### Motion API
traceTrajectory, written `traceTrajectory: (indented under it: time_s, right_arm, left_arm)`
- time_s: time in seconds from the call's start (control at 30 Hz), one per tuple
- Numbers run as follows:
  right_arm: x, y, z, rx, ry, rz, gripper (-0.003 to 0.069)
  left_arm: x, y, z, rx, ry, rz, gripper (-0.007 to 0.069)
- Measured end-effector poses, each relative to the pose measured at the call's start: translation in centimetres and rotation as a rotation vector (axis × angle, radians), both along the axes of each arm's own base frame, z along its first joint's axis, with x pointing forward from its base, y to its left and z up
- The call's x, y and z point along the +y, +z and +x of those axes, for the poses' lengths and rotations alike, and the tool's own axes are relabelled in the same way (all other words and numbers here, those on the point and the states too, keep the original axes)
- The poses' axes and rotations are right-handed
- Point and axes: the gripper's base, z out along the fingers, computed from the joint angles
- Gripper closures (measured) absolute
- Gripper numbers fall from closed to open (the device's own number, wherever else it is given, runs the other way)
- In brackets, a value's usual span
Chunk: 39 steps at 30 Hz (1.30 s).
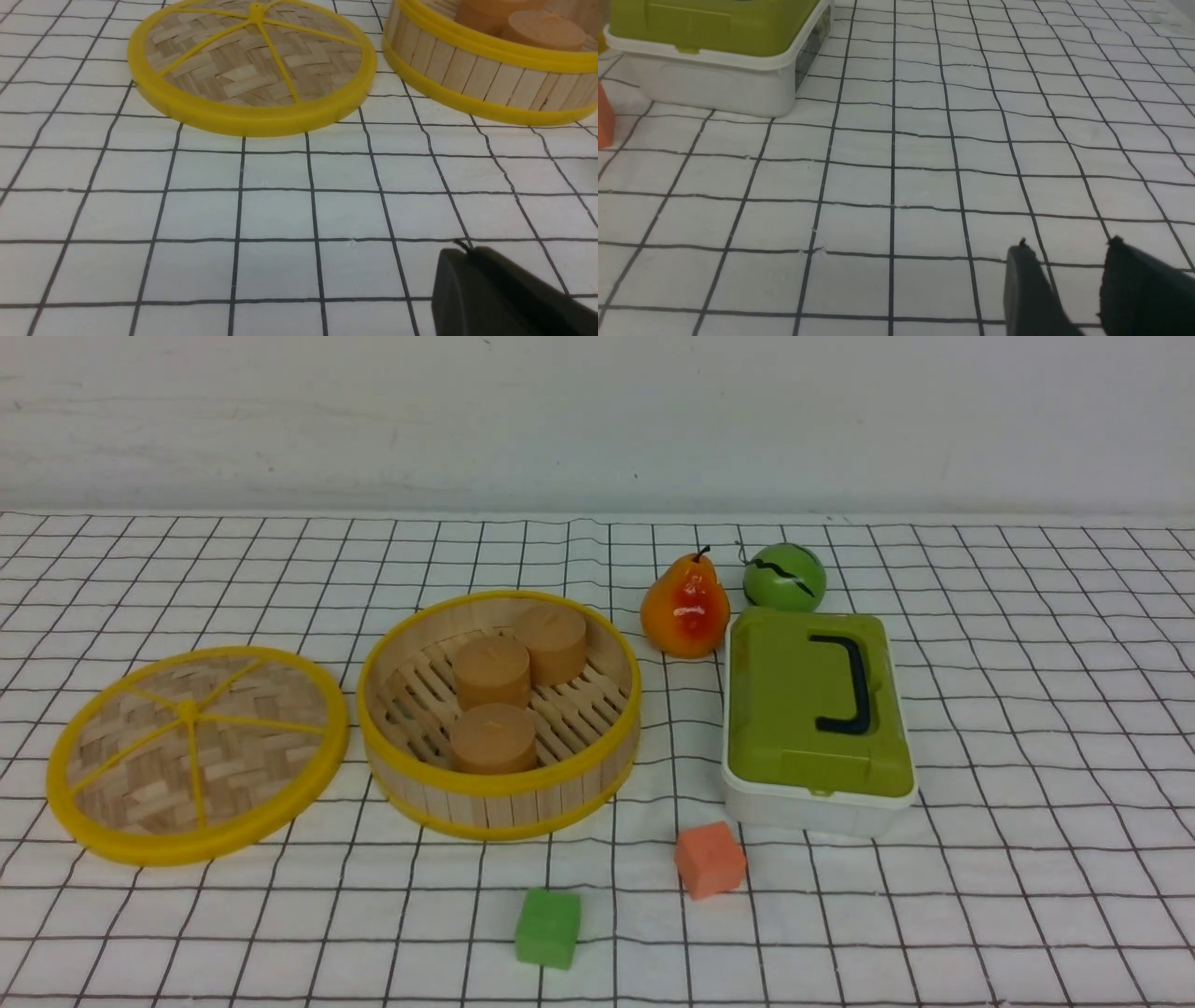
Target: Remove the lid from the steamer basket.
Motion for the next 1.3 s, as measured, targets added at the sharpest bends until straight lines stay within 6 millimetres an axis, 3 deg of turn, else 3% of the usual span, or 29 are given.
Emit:
traceTrajectory:
  time_s: [0.13, 0.37, 0.53, 0.93, 1.3]
  right_arm:
    - [0.0, 0.0, 0.0, 0.000, 0.000, 0.000, 0.0419]
    - [0.0, 0.0, 0.0, 0.000, 0.000, 0.000, 0.0419]
    - [0.0, 0.0, 0.0, 0.000, 0.000, 0.000, 0.0419]
    - [0.0, 0.0, 0.0, 0.000, 0.000, 0.000, 0.0419]
    - [0.0, 0.0, 0.0, 0.000, 0.000, 0.000, 0.0419]
  left_arm:
    - [0.0, 0.0, 0.0, 0.001, -0.001, 0.005, 0.0637]
    - [1.0, 0.0, 0.0, -0.005, -0.009, 0.407, 0.0636]
    - [1.3, 0.0, 0.0, -0.006, -0.006, 0.483, 0.0636]
    - [1.3, -0.1, 0.0, 0.007, -0.004, 0.482, 0.0629]
    - [1.3, -0.2, 0.0, 0.018, 0.101, 0.154, 0.0622]
